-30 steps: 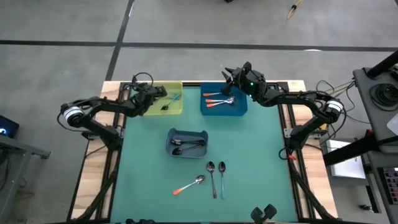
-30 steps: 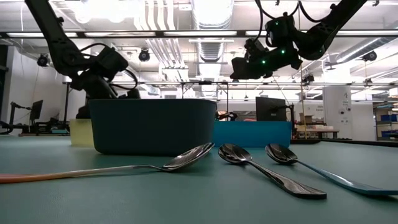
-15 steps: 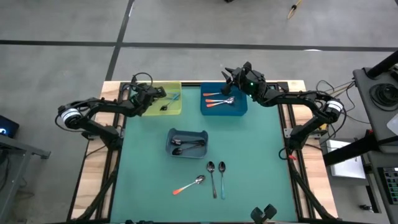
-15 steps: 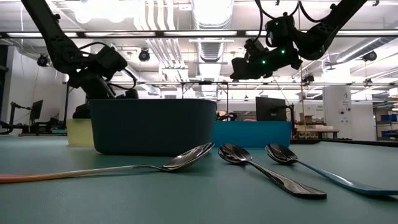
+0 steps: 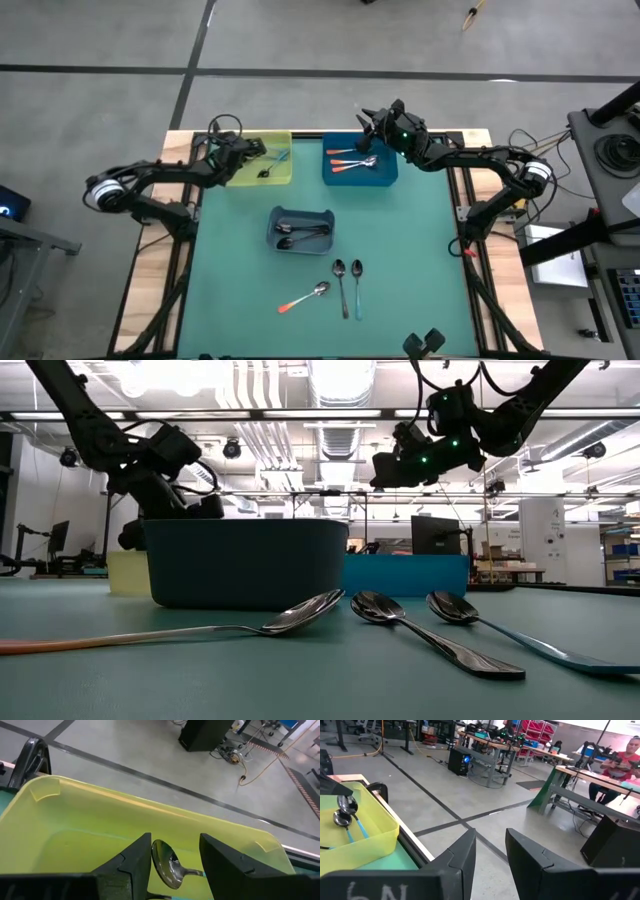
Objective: Sort silverware by color (type)
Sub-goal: Put the blue spoon into the green bin, then put the orange spoon into the blue bin
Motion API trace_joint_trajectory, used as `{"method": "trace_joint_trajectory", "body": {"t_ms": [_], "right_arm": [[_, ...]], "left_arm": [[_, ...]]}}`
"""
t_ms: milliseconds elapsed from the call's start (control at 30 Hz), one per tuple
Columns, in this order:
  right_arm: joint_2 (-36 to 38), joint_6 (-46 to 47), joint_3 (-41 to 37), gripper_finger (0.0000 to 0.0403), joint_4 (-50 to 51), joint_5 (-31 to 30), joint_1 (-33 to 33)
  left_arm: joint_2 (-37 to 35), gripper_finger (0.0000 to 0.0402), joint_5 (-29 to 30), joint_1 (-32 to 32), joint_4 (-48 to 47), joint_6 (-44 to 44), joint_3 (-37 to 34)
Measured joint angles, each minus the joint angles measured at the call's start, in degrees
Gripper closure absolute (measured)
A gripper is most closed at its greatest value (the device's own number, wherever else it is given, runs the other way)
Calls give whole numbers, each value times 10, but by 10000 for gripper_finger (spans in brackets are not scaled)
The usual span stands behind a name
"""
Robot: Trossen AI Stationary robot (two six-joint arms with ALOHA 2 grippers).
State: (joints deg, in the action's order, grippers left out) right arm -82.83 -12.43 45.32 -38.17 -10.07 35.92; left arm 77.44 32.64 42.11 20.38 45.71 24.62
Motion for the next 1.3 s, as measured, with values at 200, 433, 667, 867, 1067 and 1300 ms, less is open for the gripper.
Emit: {"method": "trace_joint_trajectory", "body": {"t_ms": [200,433,667,867,1067,1300], "right_arm": [[0,0,0,300,0,0,0],[1,0,0,301,0,0,0],[1,0,0,307,0,0,0],[8,44,8,301,9,7,-4],[17,143,42,305,61,150,-13],[17,257,76,319,195,267,-62]], "left_arm": [[-18,254,0,0,-29,0,0],[-46,254,3,0,-41,0,0],[-73,255,-12,-4,-41,-33,0],[-113,255,-21,-35,-29,-120,0],[-166,255,-22,-101,-29,-249,0],[-209,255,-22,-182,-29,-364,0]]}}
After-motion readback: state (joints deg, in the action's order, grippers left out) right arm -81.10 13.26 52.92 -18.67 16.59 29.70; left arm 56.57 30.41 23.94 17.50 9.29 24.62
